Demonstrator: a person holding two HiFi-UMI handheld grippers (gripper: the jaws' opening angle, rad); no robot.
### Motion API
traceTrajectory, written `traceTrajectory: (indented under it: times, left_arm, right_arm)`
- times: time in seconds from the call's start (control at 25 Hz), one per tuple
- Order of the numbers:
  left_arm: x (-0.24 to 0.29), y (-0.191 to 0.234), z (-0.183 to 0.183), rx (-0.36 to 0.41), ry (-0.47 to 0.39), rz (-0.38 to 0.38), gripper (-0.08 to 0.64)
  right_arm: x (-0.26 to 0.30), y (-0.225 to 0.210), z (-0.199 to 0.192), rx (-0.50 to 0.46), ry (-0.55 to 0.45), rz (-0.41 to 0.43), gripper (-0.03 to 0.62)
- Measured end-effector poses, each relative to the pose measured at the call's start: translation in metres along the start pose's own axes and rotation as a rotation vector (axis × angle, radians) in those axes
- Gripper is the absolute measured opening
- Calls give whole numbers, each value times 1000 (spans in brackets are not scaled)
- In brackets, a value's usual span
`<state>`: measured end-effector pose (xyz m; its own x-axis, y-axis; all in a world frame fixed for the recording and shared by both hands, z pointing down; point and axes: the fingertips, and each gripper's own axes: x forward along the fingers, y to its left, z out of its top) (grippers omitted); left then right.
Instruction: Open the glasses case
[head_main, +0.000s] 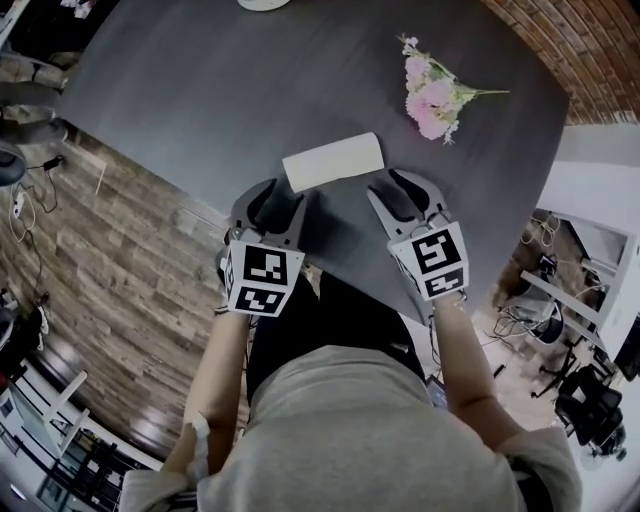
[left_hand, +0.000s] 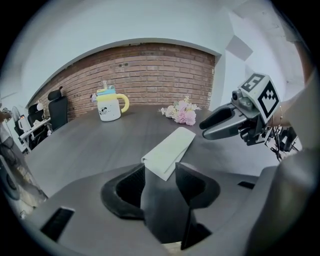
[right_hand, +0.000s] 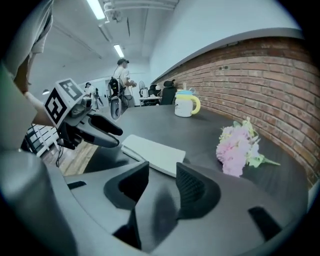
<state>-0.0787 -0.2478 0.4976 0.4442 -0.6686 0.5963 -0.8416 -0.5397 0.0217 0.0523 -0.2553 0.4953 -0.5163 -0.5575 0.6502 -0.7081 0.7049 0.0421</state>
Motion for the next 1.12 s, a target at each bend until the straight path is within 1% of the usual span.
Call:
traceTrajectory:
  times: [0.12,0.24,0.4,0.52,0.68,0.84,1.04,1.12]
  left_arm:
    - [5,-1,-5,19,18,12,187]
    - [11,-2,-7,62,29,21,190]
    - [16,-1,-5,82,31,34,196]
    - [17,0,-5,97,39,34,196]
    - [18,3,-4,94,37,39,196]
    - [17,3,-3,108,34,47,196]
    - [14,3,7,145,9,50,195]
    - [15,2,12,175,0,39,195]
  right_arm:
    - [9,-2,-3,-54,26,-11,186]
    - [16,-6,-5,-74,35,-12,192]
    - [24,-8,-7,-92,49,-11,201]
    - [28,-6,-9,-70,51,2,201]
    - [31,-8,-9,-38,40,4,201]
    - [32,-10,-7,-44,34,13,201]
    - [29,-11,0,-47,17,23,195]
    - [29,-12,3,-43,6,30,193]
